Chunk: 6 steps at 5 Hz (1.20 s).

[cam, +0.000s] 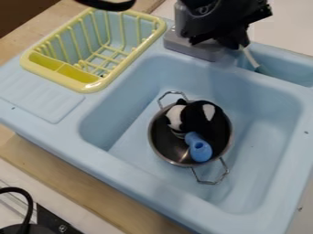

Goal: Move the knife and put in the left sink

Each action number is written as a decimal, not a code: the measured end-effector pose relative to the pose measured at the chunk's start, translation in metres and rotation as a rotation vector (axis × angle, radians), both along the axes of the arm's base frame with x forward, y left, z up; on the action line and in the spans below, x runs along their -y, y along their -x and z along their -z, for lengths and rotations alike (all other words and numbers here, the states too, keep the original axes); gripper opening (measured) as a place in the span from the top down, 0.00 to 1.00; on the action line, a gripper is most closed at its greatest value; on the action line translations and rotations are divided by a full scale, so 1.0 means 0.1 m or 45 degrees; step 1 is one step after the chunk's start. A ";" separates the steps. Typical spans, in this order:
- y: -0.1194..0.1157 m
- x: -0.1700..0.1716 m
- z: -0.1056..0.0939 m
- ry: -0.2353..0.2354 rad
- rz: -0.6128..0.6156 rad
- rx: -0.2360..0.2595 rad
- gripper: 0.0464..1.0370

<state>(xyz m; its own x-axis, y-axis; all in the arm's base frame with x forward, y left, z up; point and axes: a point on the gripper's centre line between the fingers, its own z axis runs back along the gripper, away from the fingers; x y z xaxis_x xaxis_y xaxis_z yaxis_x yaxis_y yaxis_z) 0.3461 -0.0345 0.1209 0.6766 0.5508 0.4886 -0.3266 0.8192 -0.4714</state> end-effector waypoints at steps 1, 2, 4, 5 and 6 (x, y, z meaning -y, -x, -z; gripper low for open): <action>0.10 0.00 -0.07 -0.003 -0.003 0.009 0.98; 0.15 -0.03 -0.10 -0.039 -0.055 -0.018 0.98; 0.40 -0.13 -0.38 -0.090 -0.099 -0.082 0.99; 0.48 -0.21 -0.48 -0.089 -0.139 -0.057 0.99; 0.59 -0.27 -0.55 -0.089 -0.168 -0.028 0.99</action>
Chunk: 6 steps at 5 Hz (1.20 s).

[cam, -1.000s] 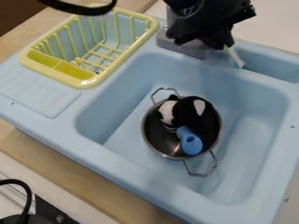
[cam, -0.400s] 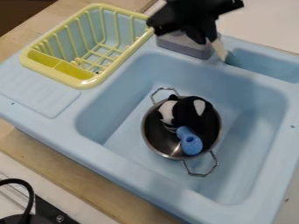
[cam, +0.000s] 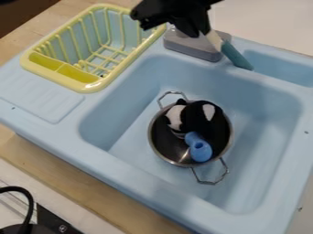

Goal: Move the knife and put in the left sink

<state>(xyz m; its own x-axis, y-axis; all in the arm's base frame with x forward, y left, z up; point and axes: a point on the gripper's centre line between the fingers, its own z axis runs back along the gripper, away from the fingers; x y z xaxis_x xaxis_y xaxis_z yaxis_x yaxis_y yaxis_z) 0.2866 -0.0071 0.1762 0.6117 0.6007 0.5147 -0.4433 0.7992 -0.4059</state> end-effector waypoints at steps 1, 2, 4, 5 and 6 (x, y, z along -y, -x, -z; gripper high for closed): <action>0.17 -0.04 -0.10 -0.001 -0.022 0.051 0.99; 0.32 -0.04 -0.19 0.010 -0.005 0.091 0.99; 0.55 -0.12 -0.35 0.007 -0.050 0.112 0.99; 0.58 -0.16 -0.36 0.012 -0.076 0.093 0.99; 0.62 -0.24 -0.44 -0.016 -0.168 0.051 0.99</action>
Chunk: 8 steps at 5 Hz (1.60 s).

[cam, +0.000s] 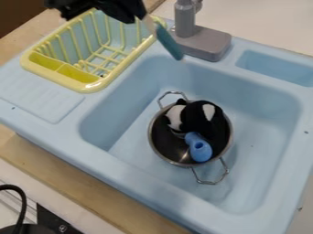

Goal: Move the knife and put in the left sink

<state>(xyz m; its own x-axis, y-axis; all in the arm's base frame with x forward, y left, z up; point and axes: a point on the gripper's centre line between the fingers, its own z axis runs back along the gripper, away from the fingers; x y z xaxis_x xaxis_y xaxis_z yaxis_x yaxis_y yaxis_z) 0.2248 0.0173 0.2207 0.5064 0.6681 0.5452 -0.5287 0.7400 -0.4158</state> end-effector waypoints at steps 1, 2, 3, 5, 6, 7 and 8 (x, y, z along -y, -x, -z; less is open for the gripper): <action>0.05 -0.14 -0.01 0.036 -0.091 -0.125 0.99; 0.09 -0.33 0.00 0.067 -0.136 -0.278 0.99; 0.15 -0.43 -0.01 0.084 -0.149 -0.386 0.99; 0.05 -0.73 -0.15 0.138 -0.232 -0.334 0.99; -0.02 -0.89 -0.18 0.171 -0.292 -0.281 0.99; -0.09 -1.07 -0.17 0.144 -0.411 -0.162 0.99; -0.21 -1.13 0.06 0.088 -0.562 -0.113 0.99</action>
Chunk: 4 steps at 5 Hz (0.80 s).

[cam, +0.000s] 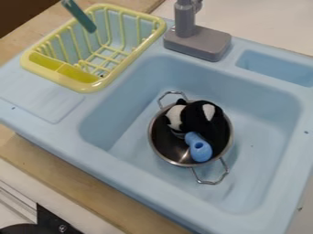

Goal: Move the knife and put in the left sink

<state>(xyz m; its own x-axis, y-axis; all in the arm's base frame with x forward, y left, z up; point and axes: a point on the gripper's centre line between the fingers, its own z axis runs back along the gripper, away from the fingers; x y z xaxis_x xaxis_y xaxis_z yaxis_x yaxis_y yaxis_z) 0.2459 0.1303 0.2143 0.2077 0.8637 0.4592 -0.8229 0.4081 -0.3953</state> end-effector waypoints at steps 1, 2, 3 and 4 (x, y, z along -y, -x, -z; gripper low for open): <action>-0.16 0.02 0.24 0.003 -0.026 0.047 0.99; -0.26 0.03 0.48 0.003 -0.025 0.111 0.99; -0.34 0.11 0.59 -0.033 -0.036 0.201 0.99; -0.31 0.14 0.70 -0.011 -0.130 0.255 0.99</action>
<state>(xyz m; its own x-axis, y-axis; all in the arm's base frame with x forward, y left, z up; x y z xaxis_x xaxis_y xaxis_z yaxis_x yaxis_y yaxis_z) 0.2768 0.1161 0.1447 0.0237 0.8714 0.4900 -0.7657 0.3310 -0.5515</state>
